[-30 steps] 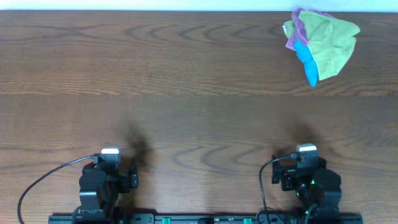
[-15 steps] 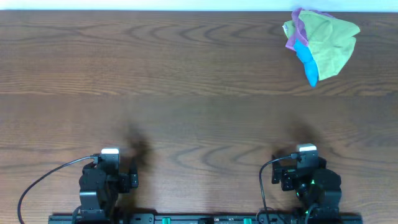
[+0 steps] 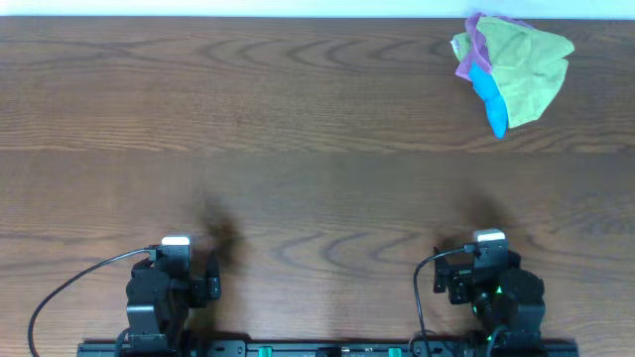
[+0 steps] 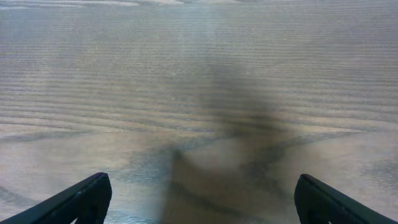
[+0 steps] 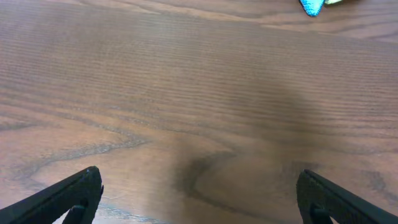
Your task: Fold the cloth
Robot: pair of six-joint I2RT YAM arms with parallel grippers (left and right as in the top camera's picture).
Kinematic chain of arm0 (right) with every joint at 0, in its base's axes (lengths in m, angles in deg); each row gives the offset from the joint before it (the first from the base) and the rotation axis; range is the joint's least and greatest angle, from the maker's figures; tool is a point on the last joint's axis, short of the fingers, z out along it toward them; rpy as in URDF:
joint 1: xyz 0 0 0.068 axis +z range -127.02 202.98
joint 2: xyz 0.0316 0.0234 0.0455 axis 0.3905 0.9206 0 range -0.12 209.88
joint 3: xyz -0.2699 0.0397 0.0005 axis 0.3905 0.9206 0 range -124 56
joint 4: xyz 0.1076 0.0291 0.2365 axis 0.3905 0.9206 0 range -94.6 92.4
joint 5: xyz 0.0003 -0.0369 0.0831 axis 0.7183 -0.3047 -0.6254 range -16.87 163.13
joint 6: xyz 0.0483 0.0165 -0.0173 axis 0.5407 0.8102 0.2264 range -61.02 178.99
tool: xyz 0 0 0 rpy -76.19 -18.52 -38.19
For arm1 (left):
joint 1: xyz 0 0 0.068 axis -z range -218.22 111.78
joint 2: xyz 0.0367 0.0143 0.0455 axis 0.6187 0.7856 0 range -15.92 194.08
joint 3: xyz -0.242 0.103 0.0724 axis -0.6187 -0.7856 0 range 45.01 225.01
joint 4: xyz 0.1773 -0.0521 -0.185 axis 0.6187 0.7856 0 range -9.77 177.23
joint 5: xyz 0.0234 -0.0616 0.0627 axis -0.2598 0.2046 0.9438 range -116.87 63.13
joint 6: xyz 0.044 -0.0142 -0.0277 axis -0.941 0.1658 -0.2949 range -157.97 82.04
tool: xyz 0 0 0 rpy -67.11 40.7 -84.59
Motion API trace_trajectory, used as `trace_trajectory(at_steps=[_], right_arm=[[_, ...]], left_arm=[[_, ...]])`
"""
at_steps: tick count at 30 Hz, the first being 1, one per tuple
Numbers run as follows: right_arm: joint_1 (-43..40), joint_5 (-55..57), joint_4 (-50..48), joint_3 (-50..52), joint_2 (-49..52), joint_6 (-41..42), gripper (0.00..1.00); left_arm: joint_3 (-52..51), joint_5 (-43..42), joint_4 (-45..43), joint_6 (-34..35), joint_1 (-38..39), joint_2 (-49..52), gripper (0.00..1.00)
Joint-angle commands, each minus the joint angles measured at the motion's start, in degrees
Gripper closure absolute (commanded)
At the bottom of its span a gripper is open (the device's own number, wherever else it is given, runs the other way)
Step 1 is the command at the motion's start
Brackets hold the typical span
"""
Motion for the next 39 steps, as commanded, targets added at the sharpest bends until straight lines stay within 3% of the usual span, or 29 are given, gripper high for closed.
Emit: trace_trajectory(at_steps=[1,13,18,24,33,39], right_arm=[[-0.7,-0.1,-0.2,0.8,-0.7,-0.8,0.01],[-0.7,0.0,-0.4,0.6,-0.5,-0.2,0.01],[-1.9,0.0,-2.9,-3.6,6.7,4.2,0.01],[-6.1,1.1,-2.8,-21.4,26.8,8.5,0.01],[-9.7,5.4,8.2,-65.8,64.5,8.4,0.01],[-9.7,7.2,9.4,-82.0,81.0,7.6,0.01]], left_arm=[[-1.4,-0.4,1.7,-0.2,-0.2,-0.5,0.05],[-1.4,-0.4,1.7,-0.2,-0.2,-0.5,0.05],[-1.4,-0.4,1.7,-0.2,-0.2,-0.5,0.05],[-1.4,-0.4,1.7,-0.2,-0.2,-0.5,0.05],[-1.4,-0.4,1.7,-0.2,-0.2,-0.5,0.05],[-1.4,-0.4,1.7,-0.2,-0.2,-0.5,0.05]])
